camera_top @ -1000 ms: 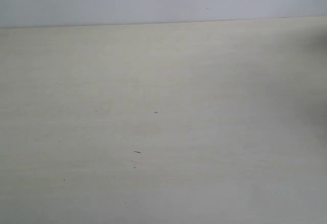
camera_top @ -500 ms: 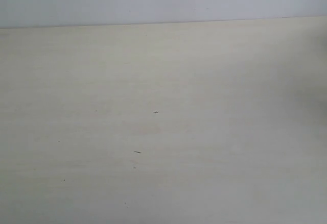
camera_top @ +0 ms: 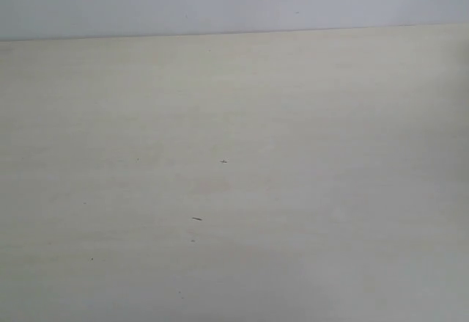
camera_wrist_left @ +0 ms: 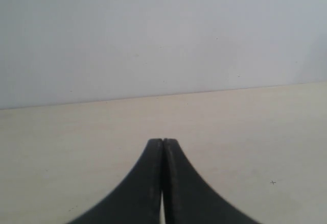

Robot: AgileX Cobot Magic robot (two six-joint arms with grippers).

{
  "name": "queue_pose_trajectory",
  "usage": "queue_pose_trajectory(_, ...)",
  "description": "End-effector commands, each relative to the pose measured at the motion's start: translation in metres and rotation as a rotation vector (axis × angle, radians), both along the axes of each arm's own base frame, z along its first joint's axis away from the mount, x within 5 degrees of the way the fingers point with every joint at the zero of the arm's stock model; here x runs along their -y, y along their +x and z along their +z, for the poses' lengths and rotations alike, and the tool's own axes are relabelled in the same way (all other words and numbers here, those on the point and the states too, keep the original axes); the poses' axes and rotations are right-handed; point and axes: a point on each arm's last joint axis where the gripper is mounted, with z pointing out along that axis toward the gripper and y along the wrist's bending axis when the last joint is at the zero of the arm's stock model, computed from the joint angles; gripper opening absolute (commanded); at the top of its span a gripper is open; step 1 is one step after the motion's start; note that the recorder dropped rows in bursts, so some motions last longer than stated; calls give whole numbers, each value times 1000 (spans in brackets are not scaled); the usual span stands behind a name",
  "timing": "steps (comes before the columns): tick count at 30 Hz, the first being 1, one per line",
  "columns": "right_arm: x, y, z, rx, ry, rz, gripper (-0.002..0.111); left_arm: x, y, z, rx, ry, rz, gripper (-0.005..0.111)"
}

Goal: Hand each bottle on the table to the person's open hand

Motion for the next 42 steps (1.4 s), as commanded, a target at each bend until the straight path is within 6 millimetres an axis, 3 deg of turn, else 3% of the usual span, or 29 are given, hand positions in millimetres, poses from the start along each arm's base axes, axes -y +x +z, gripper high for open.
queue_pose_trajectory(1,1,0,-1,6,-1,-9,11,0,0,0,0,-9,2,0)
queue_pose_trajectory(15,3,-2,-10,-85,-57,-44,11,0,0,0,0,-9,2,0)
queue_pose_trajectory(42,6,-2,-10,-85,18,-105,11,0,0,0,-4,-9,2,0)
